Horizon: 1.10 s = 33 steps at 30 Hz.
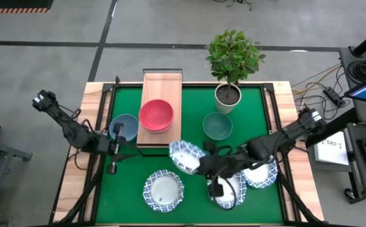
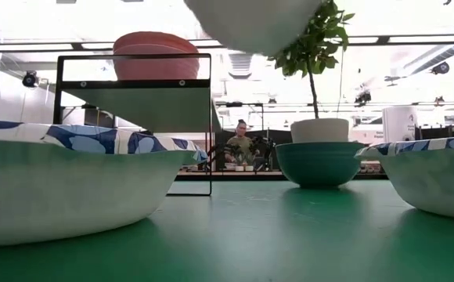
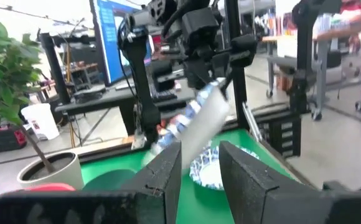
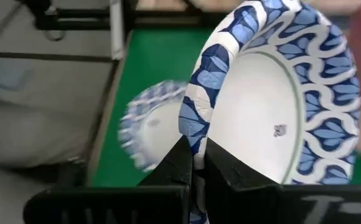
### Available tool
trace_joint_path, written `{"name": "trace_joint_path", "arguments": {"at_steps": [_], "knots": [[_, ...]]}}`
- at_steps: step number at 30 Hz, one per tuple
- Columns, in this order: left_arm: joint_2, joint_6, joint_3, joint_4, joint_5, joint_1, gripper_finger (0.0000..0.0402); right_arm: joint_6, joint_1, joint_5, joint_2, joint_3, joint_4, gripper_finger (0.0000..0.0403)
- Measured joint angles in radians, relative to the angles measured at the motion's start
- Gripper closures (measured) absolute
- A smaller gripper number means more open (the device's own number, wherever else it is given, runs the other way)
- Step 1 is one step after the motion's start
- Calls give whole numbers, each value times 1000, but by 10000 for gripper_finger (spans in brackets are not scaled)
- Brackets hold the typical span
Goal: Place and stack bowls onto a shelf
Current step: Put the white patterned bowl on the shelf
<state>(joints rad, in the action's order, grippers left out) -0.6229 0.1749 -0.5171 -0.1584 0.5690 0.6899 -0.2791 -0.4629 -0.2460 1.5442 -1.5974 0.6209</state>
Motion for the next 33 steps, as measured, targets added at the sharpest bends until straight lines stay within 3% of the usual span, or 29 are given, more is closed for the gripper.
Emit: {"name": "trace_joint_path", "arguments": {"at_steps": [5,10,14,20,27,33], "knots": [[15,0,0,-11,0,0,311,267,27,-170,-31,0,-26,394],[19,20,0,-41,16,0,311,568,129,-311,-36,0,-135,394],[26,41,0,-80,106,0,311,704,266,-266,-24,0,-236,394],[52,87,0,-92,231,-1,311,784,433,-242,31,0,-319,394],[109,206,0,-87,243,-1,311,719,563,-240,87,0,-335,394],[148,227,0,-87,243,-1,311,698,636,-128,137,0,-349,394]]}}
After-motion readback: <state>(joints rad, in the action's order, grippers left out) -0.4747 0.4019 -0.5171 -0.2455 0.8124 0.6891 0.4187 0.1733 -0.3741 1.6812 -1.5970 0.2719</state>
